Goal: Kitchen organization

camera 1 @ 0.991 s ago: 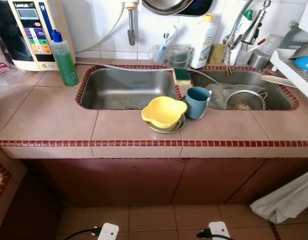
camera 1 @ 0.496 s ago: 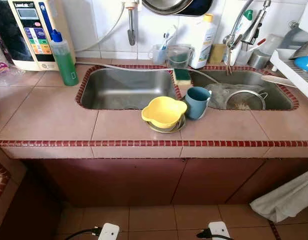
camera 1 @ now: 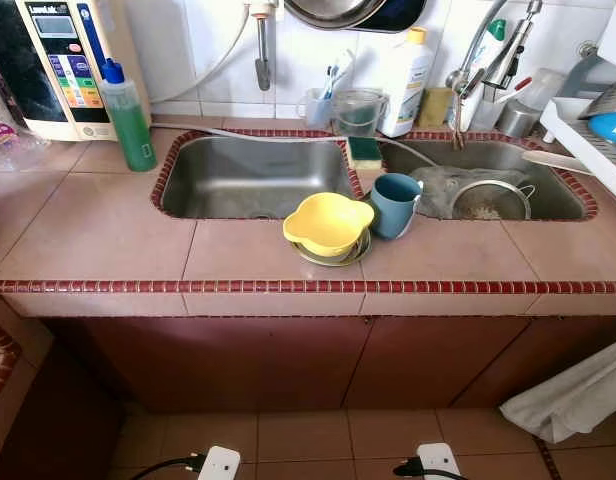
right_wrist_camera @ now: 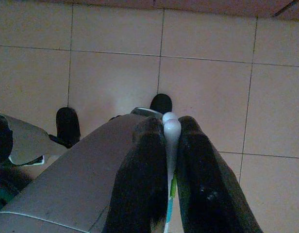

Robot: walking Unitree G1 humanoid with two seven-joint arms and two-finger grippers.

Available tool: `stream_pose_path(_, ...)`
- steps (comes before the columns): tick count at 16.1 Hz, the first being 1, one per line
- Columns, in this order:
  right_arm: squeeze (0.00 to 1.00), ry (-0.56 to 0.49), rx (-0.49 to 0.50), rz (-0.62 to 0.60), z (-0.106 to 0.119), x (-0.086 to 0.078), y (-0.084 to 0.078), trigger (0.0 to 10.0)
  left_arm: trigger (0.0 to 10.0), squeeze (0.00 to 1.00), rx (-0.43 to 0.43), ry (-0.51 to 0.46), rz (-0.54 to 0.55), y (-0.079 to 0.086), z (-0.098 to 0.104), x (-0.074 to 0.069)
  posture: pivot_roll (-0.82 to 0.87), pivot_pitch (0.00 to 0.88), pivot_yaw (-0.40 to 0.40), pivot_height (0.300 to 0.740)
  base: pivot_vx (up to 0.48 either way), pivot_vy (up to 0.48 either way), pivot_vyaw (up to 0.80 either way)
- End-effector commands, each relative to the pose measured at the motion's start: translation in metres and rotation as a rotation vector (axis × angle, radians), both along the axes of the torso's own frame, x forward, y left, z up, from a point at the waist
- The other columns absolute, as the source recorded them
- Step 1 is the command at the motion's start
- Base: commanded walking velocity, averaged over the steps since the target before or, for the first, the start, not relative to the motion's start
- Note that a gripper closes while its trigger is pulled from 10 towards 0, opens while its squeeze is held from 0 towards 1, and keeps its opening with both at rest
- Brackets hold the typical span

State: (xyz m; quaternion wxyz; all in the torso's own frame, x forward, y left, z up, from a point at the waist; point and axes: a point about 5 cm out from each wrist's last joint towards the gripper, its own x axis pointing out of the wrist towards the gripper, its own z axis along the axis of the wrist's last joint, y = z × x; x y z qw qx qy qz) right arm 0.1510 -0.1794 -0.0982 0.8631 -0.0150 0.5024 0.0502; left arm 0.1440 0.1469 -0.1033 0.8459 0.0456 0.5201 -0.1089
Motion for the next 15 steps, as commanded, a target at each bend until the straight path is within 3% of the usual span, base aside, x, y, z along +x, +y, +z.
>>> stream_pose_path(1, 0.0, 0.001, -0.001, -0.002, 0.0004, 0.0003, -0.0024, 10.0, 10.0, 0.0, -0.007, 0.007, -0.001, -0.0002, -0.0002, -0.0004, -0.05, 0.0, -0.011, 0.74, 0.0, 0.0, 0.0)
stream_pose_path(15, 0.0, -0.002, 0.01, -0.013, 0.0005, 0.0007, -0.002, 10.0, 10.0, 0.0, -0.013, 0.01, 0.008, -0.0004, -0.0003, -0.0006, -0.05, 0.0, -0.011, 0.74, 0.0, 0.0, 0.0)
